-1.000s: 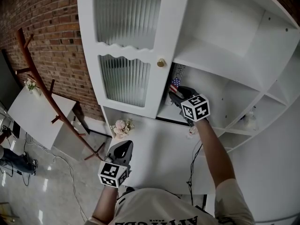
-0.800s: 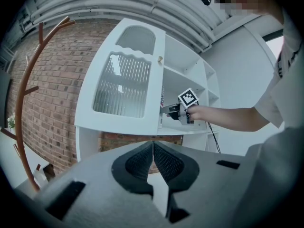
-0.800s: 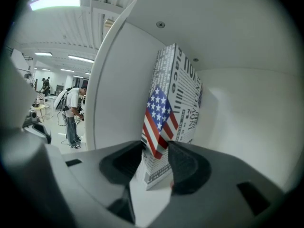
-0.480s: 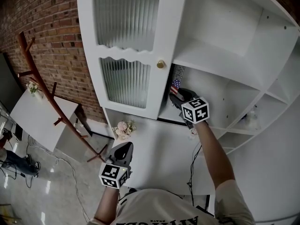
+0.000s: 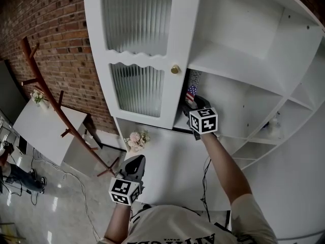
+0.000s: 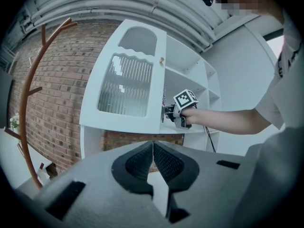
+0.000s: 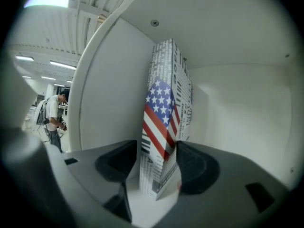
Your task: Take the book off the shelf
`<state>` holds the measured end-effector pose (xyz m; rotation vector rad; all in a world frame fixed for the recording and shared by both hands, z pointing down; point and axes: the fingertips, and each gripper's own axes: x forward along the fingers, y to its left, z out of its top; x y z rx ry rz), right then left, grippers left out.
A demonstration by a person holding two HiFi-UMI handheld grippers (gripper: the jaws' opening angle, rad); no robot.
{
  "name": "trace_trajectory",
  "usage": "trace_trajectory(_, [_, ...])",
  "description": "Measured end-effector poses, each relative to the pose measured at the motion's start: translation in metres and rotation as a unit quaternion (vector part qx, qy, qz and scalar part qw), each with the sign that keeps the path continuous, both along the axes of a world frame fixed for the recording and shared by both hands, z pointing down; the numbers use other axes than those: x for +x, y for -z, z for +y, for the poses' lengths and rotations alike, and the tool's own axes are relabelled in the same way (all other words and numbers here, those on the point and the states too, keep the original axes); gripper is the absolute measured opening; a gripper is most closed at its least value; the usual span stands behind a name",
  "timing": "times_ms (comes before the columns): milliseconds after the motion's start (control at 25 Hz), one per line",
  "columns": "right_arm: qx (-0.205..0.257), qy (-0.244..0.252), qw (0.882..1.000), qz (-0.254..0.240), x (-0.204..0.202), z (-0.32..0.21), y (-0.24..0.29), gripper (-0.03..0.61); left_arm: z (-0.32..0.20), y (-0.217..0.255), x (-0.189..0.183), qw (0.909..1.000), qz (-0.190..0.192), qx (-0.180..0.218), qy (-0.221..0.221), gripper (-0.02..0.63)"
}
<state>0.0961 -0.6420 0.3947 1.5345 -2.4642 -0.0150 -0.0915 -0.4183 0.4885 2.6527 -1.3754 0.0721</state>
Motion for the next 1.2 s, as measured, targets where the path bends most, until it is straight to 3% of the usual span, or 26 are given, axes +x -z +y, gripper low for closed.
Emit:
trace_trajectory(360, [0.018, -0.109, 0.993, -0.032, 0.011, -0.022, 0.008, 0.24, 0.007, -0.004, -0.021, 0.9996, 0.003, 0.003, 0.028, 0.026])
trace_trajectory(560, [0.015, -0.135, 0.99, -0.044, 0.016, -0.031, 0.01, 0.23, 0.015, -0.007, -0.031, 0.9991, 0.007, -0.002, 0.042, 0.026])
trace_trajectory(720, [0.029, -0.167, 0.984, -0.06, 0.029, -0.033, 0.012, 0.174, 0.022, -0.012, -0.035, 0.9989, 0.008, -0.006, 0.046, 0.026])
trace_trajectory(920, [0.034, -0.154, 0.984, -0.081, 0.042, -0.02, 0.019, 0.164, 0.033, -0.016, -0.033, 0.9988, 0.008, -0.011, 0.048, 0.026])
trace_trajectory(1200, [0.046, -0.123, 0.989, -0.061, 0.05, 0.016, 0.023, 0.164, 0.046, -0.016, -0.009, 0.9994, 0.005, -0.009, 0.033, 0.026])
